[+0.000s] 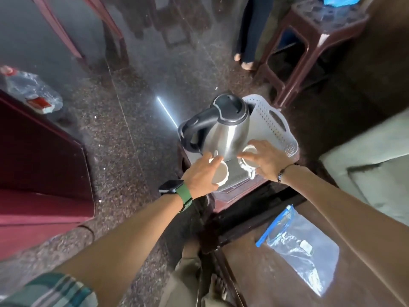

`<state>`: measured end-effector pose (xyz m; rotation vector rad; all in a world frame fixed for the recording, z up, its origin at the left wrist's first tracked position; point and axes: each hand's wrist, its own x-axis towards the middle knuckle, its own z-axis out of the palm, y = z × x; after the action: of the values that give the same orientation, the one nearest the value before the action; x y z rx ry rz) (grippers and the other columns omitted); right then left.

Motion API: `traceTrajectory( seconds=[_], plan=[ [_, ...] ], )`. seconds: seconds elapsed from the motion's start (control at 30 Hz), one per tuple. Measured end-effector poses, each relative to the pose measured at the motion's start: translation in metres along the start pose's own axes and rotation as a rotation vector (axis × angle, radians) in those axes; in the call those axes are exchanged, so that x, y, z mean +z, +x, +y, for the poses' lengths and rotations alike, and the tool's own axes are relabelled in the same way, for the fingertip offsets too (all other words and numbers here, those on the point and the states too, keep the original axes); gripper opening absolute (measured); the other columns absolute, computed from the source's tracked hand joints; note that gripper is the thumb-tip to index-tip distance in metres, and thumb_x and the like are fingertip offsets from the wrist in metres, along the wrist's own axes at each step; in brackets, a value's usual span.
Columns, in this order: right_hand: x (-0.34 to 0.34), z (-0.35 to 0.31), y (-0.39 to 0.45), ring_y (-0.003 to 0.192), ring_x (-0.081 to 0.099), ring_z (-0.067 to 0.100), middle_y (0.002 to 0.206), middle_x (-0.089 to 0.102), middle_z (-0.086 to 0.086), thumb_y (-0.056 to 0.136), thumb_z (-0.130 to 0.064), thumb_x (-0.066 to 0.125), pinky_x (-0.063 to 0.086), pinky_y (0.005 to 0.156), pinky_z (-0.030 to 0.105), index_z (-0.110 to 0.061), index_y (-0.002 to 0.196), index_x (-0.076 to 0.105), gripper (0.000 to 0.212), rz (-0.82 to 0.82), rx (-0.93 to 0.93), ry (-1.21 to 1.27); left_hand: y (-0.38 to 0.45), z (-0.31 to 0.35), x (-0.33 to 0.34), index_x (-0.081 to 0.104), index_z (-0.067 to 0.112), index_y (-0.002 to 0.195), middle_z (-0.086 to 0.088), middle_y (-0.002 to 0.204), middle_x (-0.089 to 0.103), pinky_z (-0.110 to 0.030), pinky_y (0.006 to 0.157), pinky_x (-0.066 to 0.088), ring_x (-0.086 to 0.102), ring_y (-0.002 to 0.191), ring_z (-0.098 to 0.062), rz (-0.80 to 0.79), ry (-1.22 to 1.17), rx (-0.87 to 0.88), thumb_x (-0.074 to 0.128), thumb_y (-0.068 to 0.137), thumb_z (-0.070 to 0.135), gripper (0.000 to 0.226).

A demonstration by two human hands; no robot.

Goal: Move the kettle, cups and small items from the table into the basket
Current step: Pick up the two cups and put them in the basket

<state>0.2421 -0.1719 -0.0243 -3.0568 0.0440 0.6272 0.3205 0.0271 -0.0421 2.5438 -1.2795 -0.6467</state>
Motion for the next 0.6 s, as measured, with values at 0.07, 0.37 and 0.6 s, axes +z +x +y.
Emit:
traceTrajectory(
  seconds=[0.07,0.37,0.6],
  plan=[
    [0.008,0.002,0.008,0.136,0.029,0.028,0.150,0.026,0.009,0.089,-0.013,0.058,0.041,0.107,0.035,-0.036,0.142,0.034,0.062,-0.007,-0.036,-0.031,0.005,-0.005,0.013,0.032,0.015,0.135,-0.012,0.124,0.040,-0.039,0.086,0.048,0.053,0.109,-0.032,-0.008,-0.009,-0.028,0.069,0.075,0.019,0.070],
    [0.033,0.002,0.033,0.119,0.045,0.031,0.142,0.032,0.012,0.088,-0.023,0.060,0.049,0.097,0.042,-0.039,0.142,0.031,0.063,-0.072,-0.005,-0.027,0.024,-0.011,0.038,0.034,0.013,0.133,-0.013,0.124,0.038,-0.041,0.078,0.052,0.058,0.100,-0.036,-0.056,-0.009,-0.079,0.070,0.075,0.016,0.069],
    [0.046,-0.006,0.046,0.117,0.047,0.029,0.139,0.034,0.013,0.089,-0.026,0.059,0.050,0.096,0.039,-0.040,0.143,0.026,0.065,-0.121,0.017,-0.026,0.030,-0.017,0.046,0.035,0.010,0.131,-0.015,0.122,0.041,-0.041,0.078,0.049,0.056,0.102,-0.035,-0.072,0.041,-0.069,0.070,0.075,0.018,0.066]
  ],
)
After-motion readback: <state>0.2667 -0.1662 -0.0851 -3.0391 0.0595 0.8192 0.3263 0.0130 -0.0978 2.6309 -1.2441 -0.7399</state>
